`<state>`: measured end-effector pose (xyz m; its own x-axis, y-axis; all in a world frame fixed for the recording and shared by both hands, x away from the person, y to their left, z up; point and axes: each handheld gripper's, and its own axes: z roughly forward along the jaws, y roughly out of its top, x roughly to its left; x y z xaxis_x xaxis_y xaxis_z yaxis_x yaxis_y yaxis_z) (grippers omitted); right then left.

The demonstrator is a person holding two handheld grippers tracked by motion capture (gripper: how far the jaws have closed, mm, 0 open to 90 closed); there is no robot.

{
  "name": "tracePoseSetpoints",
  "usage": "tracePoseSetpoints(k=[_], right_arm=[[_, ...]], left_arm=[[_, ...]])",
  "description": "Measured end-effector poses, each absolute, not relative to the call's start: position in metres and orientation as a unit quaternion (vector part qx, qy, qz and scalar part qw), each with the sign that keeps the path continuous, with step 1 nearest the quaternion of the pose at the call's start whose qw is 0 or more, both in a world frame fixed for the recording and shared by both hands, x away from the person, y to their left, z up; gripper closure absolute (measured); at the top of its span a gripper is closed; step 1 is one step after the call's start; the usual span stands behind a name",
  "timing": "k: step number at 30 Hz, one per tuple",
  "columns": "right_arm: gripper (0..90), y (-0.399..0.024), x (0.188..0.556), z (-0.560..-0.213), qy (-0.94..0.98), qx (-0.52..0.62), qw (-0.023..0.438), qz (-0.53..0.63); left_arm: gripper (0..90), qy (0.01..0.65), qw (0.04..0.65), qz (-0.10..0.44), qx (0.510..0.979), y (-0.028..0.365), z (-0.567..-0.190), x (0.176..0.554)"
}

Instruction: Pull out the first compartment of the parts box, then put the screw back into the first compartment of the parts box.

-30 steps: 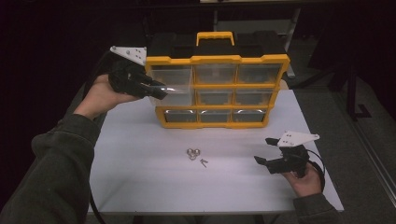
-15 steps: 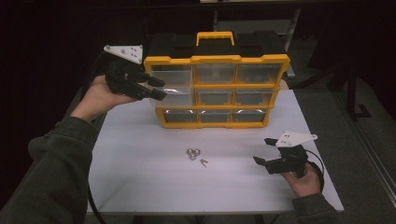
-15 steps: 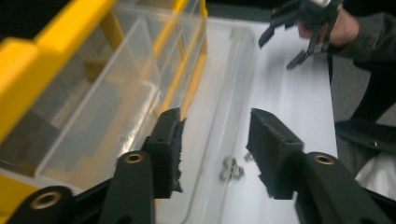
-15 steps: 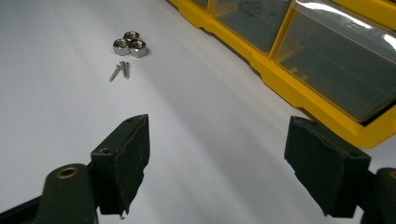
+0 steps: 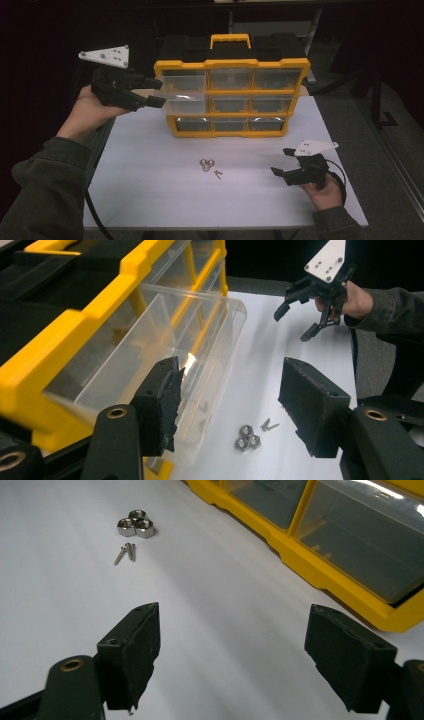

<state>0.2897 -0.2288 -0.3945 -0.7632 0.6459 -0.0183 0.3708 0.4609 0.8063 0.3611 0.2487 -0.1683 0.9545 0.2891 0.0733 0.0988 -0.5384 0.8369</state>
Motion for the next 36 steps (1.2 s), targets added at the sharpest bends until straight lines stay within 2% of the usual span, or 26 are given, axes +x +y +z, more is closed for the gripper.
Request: tracePoseSetpoints(k=[7,22,36], right_arm=[[20.6,-0.232,0.293,-0.395,0.835,0.311,0.158,0.425],[20.0,-0.237,0.295,-0.396,0.831,0.321,0.151,0.428],[19.8,-0.24,0.297,-0.399,0.833,0.323,0.142,0.426]], left_arm=[[38.3,0.113,0.486,0.104,0.861,0.263,-0.173,0.348],[35.5,0.146,0.496,0.11,0.849,0.29,-0.21,0.326],[33.6,0.172,0.486,0.114,0.849,0.292,-0.245,0.316]])
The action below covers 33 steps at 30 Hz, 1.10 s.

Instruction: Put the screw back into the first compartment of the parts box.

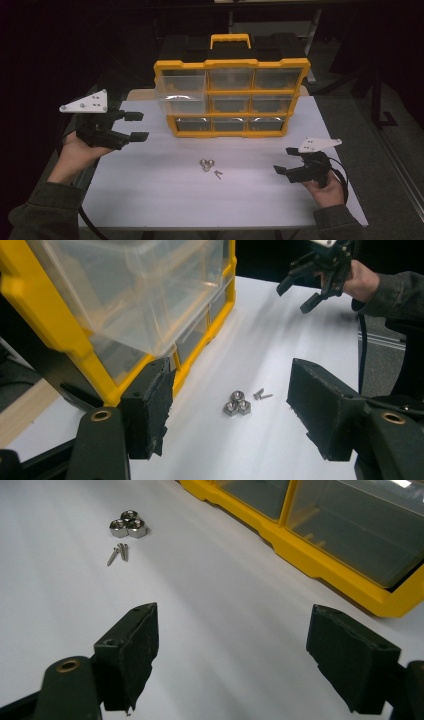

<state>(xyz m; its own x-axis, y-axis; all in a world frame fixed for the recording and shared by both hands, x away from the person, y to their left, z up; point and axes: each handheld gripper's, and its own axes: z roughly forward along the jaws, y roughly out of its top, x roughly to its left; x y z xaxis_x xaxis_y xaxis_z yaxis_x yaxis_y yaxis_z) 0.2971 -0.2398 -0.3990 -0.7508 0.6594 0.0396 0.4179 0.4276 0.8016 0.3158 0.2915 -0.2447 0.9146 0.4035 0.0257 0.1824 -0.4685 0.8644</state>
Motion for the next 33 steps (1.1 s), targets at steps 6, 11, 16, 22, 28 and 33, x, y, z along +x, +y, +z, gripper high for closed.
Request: tracePoseSetpoints(k=[6,11,16,22,28,33], right_arm=[[19.0,-0.24,0.296,-0.399,0.832,0.323,0.141,0.429],[18.5,-0.24,0.297,-0.4,0.831,0.328,0.139,0.427],[18.1,-0.241,0.298,-0.402,0.83,0.333,0.136,0.427],[17.7,-0.241,0.297,-0.404,0.825,0.34,0.13,0.432],[15.1,-0.242,0.299,-0.402,0.813,0.347,0.121,0.451],[13.9,-0.237,0.303,-0.4,0.819,0.346,0.105,0.446]], left_arm=[[32.6,0.179,0.478,0.11,0.853,0.287,-0.262,0.312],[31.9,0.182,0.474,0.111,0.854,0.285,-0.271,0.31],[30.8,0.189,0.481,0.113,0.849,0.286,-0.279,0.306],[29.4,0.206,0.481,0.114,0.845,0.286,-0.292,0.304],[26.9,0.223,0.482,0.112,0.84,0.287,-0.3,0.302],[26.3,0.237,0.484,0.124,0.833,0.287,-0.305,0.299]])
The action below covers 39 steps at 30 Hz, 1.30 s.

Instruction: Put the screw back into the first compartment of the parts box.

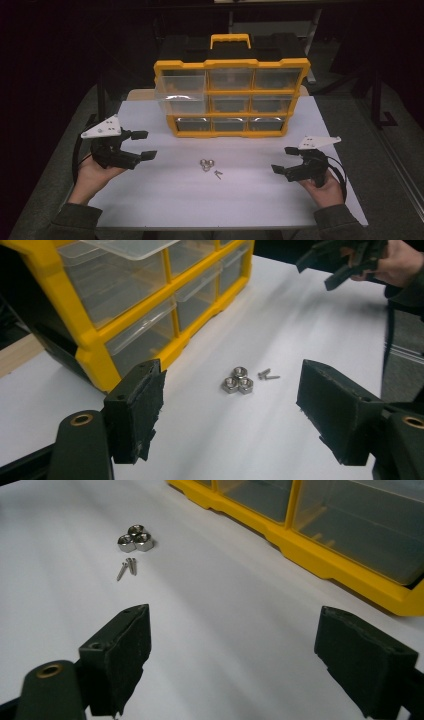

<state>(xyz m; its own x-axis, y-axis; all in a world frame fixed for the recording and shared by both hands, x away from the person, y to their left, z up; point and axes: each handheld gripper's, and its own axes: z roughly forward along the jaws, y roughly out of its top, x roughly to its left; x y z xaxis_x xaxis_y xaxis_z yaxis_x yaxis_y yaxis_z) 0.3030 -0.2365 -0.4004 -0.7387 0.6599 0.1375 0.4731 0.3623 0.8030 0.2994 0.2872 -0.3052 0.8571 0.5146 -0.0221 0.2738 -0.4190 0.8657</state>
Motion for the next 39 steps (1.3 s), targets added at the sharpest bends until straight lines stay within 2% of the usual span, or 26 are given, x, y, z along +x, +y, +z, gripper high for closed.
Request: tracePoseSetpoints(k=[4,8,9,16,25,30,36,39], right_arm=[[14.0,-0.232,0.305,-0.397,0.823,0.34,0.083,0.448],[14.6,-0.225,0.306,-0.392,0.829,0.329,0.082,0.444],[19.0,-0.22,0.307,-0.388,0.832,0.323,0.078,0.445],[22.0,-0.205,0.314,-0.383,0.841,0.312,0.068,0.437],[33.9,-0.176,0.327,-0.382,0.86,0.293,0.044,0.416],[45.6,-0.156,0.335,-0.386,0.875,0.276,0.023,0.398],[49.0,-0.135,0.343,-0.392,0.883,0.266,0.013,0.387],[53.7,-0.123,0.346,-0.396,0.89,0.257,0.01,0.377]], left_arm=[[26.5,0.246,0.479,0.132,0.832,0.285,-0.314,0.296],[26.5,0.251,0.477,0.135,0.831,0.283,-0.319,0.294],[26.5,0.262,0.477,0.135,0.828,0.281,-0.327,0.293],[24.5,0.265,0.453,0.139,0.84,0.275,-0.345,0.292],[24.6,0.271,0.447,0.138,0.841,0.276,-0.363,0.289],[26.6,0.275,0.445,0.147,0.839,0.276,-0.37,0.291],[26.6,0.286,0.459,0.148,0.828,0.281,-0.376,0.294],[26.5,0.289,0.46,0.149,0.826,0.281,-0.378,0.294]])
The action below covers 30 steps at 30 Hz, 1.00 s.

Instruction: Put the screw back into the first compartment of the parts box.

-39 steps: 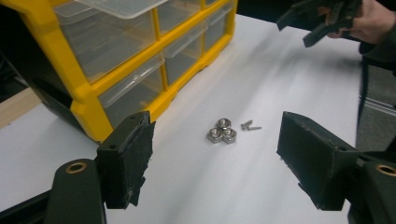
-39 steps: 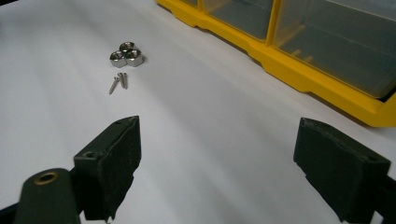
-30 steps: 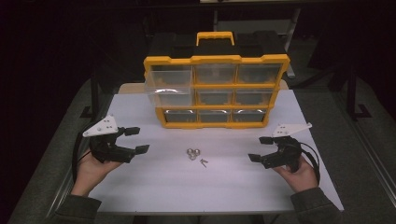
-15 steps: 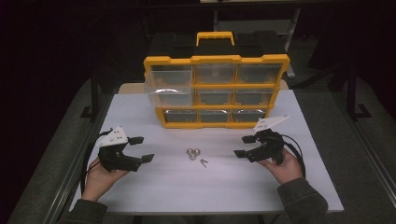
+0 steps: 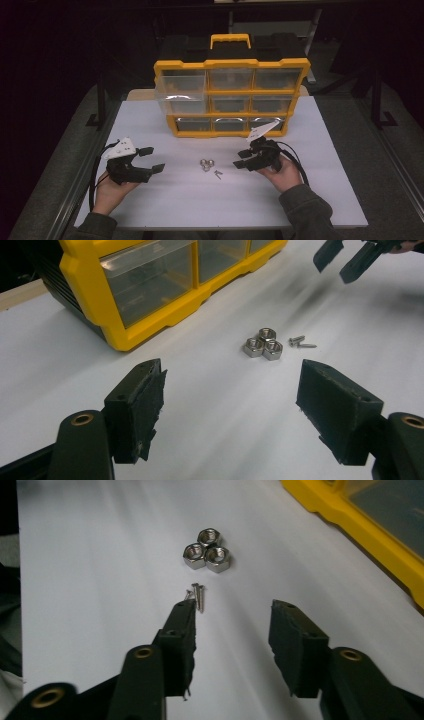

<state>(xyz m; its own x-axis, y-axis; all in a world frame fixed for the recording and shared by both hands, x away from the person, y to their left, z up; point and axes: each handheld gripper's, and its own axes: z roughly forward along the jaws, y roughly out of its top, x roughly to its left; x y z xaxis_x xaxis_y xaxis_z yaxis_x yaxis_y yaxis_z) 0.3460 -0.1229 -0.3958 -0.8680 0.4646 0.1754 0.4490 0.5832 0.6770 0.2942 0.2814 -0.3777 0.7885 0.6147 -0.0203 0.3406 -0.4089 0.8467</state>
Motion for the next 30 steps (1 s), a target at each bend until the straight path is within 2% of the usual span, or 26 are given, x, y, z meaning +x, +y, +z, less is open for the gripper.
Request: tracePoseSetpoints(k=[14,17,30], right_arm=[[68.2,-0.078,0.362,-0.421,0.912,0.216,-0.009,0.348],[68.4,-0.072,0.362,-0.425,0.914,0.214,-0.019,0.344],[70.7,-0.062,0.368,-0.438,0.919,0.206,-0.014,0.335]], left_arm=[[26.0,0.28,0.461,0.144,0.83,0.282,-0.38,0.294],[26.0,0.279,0.464,0.144,0.828,0.28,-0.38,0.293],[26.2,0.275,0.467,0.147,0.828,0.281,-0.378,0.292]])
